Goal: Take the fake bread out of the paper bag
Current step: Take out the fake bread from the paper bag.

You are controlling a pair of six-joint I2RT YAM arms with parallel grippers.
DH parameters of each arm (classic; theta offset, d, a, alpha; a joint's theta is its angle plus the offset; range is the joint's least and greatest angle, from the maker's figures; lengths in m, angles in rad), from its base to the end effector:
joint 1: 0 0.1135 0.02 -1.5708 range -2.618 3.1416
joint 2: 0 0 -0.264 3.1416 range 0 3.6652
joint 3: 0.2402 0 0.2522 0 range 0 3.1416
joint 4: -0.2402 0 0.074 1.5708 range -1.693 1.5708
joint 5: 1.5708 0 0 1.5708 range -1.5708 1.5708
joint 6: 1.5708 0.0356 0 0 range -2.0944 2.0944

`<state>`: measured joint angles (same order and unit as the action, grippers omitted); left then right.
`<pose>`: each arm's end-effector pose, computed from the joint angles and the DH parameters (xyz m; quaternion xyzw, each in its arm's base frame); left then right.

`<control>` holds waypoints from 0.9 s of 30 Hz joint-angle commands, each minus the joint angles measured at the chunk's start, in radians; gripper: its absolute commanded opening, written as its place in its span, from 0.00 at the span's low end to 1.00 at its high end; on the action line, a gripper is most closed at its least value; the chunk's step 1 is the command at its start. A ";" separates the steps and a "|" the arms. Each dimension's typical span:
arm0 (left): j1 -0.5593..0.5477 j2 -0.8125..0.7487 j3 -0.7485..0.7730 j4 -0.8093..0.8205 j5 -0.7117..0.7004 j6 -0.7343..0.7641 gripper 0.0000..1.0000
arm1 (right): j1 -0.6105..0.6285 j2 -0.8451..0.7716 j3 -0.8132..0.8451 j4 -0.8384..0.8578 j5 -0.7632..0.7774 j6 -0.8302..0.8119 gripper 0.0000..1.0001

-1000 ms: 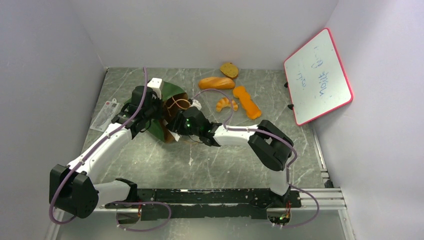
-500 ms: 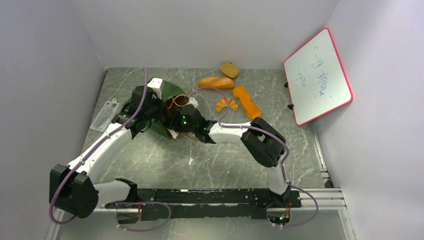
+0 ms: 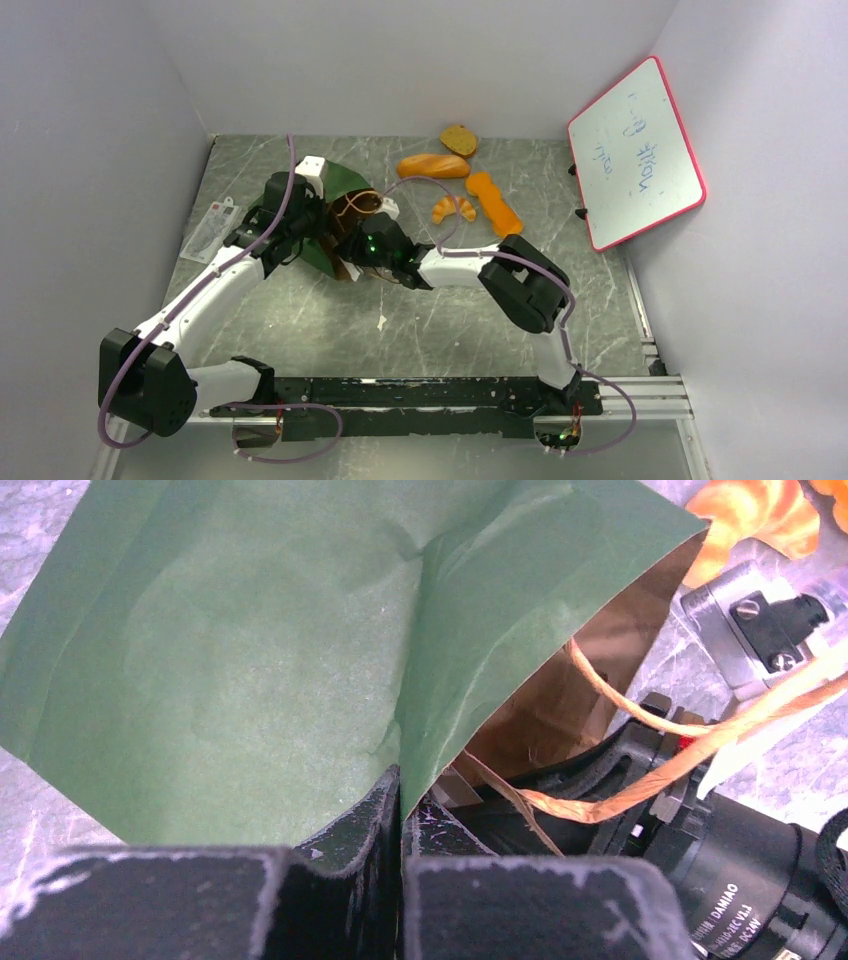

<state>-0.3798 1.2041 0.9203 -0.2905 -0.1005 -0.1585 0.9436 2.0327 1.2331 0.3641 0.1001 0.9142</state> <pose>0.2513 -0.0965 0.2895 0.0730 0.8746 -0.0844 0.4718 0.2673 0.3628 0.1698 0.0145 0.8424 0.4048 0.3553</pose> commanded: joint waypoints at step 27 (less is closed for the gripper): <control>-0.009 0.132 0.111 0.032 -0.171 -0.064 0.07 | -0.006 -0.433 -0.352 0.001 0.043 -0.016 0.00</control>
<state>-0.3878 1.3121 0.9890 -0.2928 -0.2459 -0.2073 0.9417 1.6768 0.9047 0.3611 0.1276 0.9012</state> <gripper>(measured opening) 0.073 0.281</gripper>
